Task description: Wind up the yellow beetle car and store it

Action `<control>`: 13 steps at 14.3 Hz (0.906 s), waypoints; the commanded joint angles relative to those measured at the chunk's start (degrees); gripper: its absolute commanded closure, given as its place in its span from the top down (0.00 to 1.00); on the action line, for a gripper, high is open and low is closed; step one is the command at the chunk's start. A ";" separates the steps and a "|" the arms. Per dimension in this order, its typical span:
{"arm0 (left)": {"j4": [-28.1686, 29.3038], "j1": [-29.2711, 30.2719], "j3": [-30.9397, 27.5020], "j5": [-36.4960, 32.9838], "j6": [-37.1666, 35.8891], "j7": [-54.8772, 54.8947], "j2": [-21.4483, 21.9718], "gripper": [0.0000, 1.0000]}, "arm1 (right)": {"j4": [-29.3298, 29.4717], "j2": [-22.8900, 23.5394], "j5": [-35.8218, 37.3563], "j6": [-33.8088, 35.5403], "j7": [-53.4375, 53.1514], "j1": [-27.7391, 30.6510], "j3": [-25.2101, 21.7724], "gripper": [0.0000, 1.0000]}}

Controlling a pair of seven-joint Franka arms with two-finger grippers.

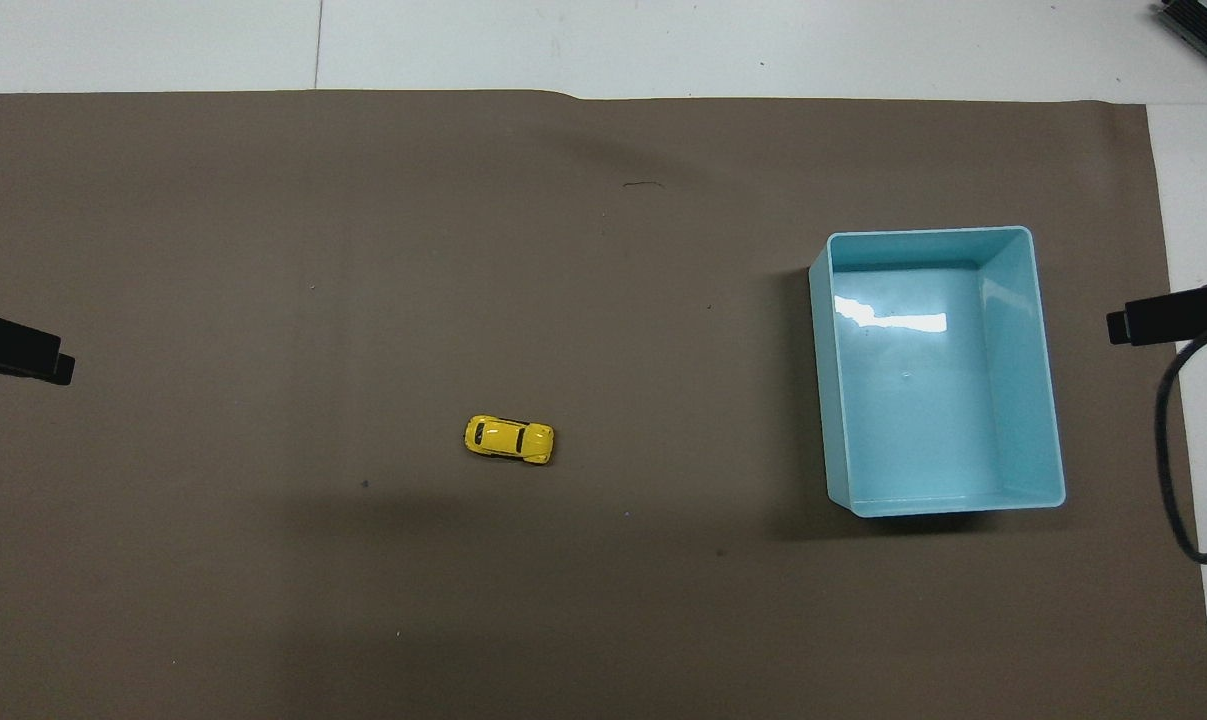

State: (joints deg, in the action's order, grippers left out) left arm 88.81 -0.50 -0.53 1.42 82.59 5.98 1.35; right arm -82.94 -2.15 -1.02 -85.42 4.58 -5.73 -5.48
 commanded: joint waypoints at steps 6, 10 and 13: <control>0.14 0.06 0.36 -1.16 -0.14 0.18 0.15 1.00 | -0.20 -0.05 -0.21 -0.28 -1.24 0.02 -0.14 1.00; -0.04 -0.72 0.45 -1.25 -0.06 0.70 -0.99 1.00 | -0.20 -0.05 -0.21 -0.28 -1.24 0.02 -0.14 1.00; 0.40 -4.14 0.62 -0.63 2.65 14.10 -1.26 1.00 | -0.20 -0.05 -0.21 -0.28 -1.24 0.02 -0.14 1.00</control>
State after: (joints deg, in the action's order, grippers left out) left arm 88.84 -1.66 0.29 1.39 83.21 13.44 0.18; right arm -82.94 -2.15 -1.02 -85.42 4.58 -5.73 -5.48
